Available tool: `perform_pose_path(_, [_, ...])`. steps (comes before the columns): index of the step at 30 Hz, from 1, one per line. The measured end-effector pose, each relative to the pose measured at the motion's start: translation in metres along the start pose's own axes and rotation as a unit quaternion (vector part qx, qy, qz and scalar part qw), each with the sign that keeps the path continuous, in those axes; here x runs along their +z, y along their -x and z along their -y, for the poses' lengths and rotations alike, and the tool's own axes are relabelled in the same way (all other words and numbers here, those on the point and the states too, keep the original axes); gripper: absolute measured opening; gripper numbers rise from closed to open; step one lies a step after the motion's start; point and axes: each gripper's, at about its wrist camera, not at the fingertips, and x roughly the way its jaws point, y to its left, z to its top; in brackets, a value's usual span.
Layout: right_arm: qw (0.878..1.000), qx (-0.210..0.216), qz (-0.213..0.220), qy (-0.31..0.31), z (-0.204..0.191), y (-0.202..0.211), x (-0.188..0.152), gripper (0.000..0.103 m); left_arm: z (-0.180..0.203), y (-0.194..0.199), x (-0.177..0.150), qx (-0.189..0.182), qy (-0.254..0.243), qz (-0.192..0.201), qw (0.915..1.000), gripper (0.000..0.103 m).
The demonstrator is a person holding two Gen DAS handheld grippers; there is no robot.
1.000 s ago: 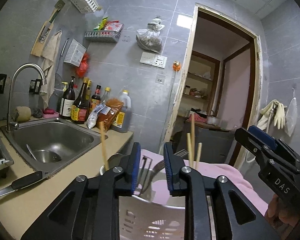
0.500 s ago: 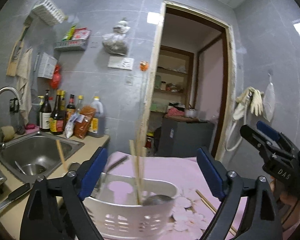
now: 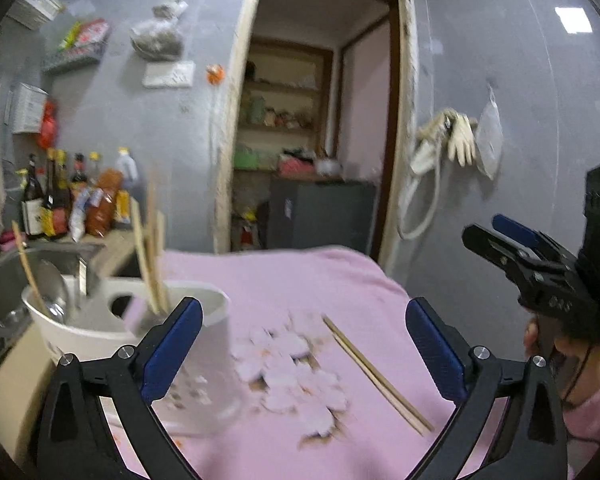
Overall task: Organize utensils
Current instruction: 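Move both open tools back over the last two wooden chopsticks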
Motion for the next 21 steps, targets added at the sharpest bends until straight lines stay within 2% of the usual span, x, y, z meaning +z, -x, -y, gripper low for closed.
perform_pose_path(4, [0.998, 0.015, -0.053, -0.025, 0.021, -0.008, -0.016, 0.103, 0.014, -0.02, -0.014, -0.021, -0.003, -0.066, 0.9976, 0.1])
perform_pose_path(7, [0.994, 0.029, -0.095, -0.038, 0.032, -0.016, -0.028, 0.098, 0.02, -0.032, -0.022, -0.019, -0.004, -0.107, 0.994, 0.1])
perform_pose_path(9, [0.991, 0.037, -0.123, -0.044, 0.035, -0.022, -0.036, 0.085, 0.021, -0.039, -0.027, -0.008, -0.004, -0.128, 0.9918, 0.1])
perform_pose_path(13, [0.979, 0.059, -0.188, -0.053, 0.038, -0.035, -0.055, 0.075, 0.021, -0.052, -0.035, 0.011, -0.009, -0.16, 0.987, 0.1])
perform_pose_path(16, [0.968, 0.078, -0.231, -0.054, 0.036, -0.045, -0.068, 0.063, 0.02, -0.063, -0.041, 0.024, -0.01, -0.188, 0.9817, 0.1])
perform_pose_path(21, [0.954, 0.101, -0.279, -0.036, 0.025, -0.054, -0.084, 0.051, 0.011, -0.078, -0.05, 0.011, 0.01, -0.231, 0.9728, 0.099])
